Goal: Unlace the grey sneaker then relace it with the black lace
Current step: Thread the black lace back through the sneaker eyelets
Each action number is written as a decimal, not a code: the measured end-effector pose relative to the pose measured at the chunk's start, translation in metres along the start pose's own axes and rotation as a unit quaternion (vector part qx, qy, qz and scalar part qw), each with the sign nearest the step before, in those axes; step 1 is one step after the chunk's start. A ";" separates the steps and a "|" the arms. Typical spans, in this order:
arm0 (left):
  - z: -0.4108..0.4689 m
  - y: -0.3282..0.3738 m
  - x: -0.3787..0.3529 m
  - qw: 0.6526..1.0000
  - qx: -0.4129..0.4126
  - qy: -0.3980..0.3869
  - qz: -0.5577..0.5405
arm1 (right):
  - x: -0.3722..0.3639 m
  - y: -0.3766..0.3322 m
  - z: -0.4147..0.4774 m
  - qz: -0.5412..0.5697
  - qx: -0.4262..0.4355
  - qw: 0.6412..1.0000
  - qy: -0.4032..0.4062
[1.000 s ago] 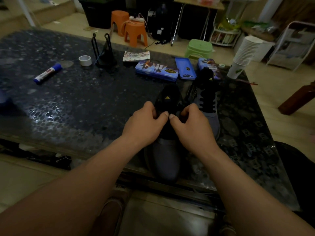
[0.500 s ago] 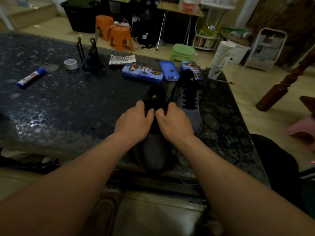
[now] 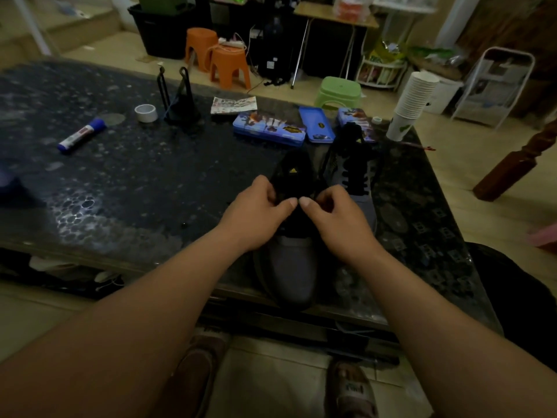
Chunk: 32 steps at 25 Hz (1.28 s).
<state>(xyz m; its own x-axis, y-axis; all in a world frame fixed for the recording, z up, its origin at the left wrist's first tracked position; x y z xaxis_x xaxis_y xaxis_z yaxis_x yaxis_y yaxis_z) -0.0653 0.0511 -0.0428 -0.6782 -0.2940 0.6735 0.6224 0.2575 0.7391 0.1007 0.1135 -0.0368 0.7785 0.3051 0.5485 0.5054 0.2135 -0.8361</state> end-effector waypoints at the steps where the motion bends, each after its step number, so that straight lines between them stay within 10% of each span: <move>1: 0.001 -0.003 0.001 0.999 0.004 0.000 -0.040 | 0.004 0.000 0.000 0.034 0.004 0.999 0.005; 21: 0.019 -0.011 -0.001 0.871 0.203 -0.009 -0.448 | -0.012 0.002 0.034 0.432 -0.239 0.870 -0.002; 32: 0.025 -0.011 0.005 0.790 0.172 0.000 -0.589 | 0.017 -0.006 0.051 0.577 -0.141 0.805 0.007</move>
<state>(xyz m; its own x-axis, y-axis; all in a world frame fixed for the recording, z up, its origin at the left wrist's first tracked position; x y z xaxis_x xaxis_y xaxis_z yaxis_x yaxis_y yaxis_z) -0.0852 0.0697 -0.0475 -0.7078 -0.5160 -0.4825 -0.5826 0.0400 0.8118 0.0923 0.1647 -0.0220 0.7932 0.1388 -0.5929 -0.4936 -0.4237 -0.7595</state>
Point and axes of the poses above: each hand's wrist, its own z-axis towards the middle knuckle, its own x-axis out of the back of the hand, y = z × x, the point moved 7 cm from there along z, towards the middle knuckle, and after that the axes turned 5 degrees about z, right-handed, at the moved point
